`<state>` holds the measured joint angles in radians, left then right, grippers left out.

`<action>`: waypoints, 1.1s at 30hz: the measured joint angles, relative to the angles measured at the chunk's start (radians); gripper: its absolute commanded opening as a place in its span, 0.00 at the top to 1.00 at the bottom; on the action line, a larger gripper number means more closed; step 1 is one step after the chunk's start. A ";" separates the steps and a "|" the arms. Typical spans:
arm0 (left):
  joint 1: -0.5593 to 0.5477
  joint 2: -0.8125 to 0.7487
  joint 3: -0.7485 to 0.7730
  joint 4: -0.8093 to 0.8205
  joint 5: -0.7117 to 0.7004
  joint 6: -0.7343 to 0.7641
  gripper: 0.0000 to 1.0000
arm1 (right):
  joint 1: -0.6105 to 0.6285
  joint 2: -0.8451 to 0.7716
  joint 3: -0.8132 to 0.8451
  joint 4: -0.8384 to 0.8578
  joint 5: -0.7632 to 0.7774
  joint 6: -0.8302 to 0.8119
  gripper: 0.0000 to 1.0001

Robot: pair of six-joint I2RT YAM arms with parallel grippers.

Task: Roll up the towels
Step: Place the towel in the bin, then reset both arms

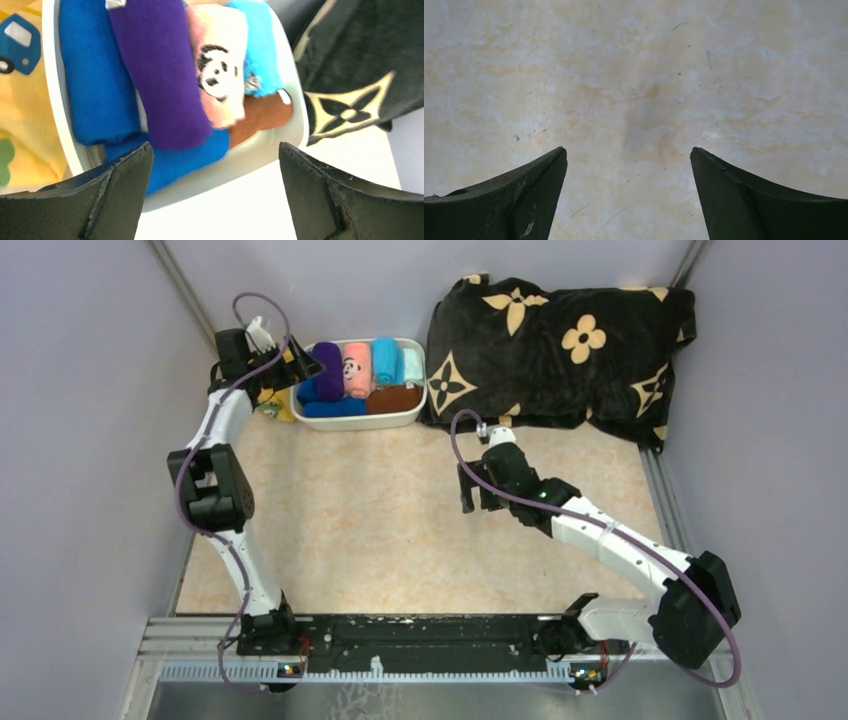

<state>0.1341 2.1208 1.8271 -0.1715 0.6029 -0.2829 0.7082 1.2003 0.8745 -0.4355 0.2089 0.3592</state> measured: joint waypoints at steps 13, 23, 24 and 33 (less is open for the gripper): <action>0.002 -0.839 -0.651 -0.048 -0.172 -0.021 0.00 | -0.382 -0.219 0.002 0.022 0.106 -0.035 0.01; -0.084 -1.118 -0.629 -0.368 -0.445 0.059 0.00 | -0.430 -0.512 -0.050 0.011 0.290 -0.109 0.01; -0.093 -1.140 -0.629 -0.385 -0.462 0.064 0.00 | -0.430 -0.531 -0.053 0.010 0.296 -0.116 0.01; -0.104 -1.233 -0.640 -0.424 -0.523 0.077 0.00 | -0.430 -0.597 -0.095 0.030 0.293 -0.128 0.01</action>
<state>0.0299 0.8875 1.1873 -0.5957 0.0795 -0.2058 0.2783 0.6033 0.7799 -0.4053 0.5022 0.2310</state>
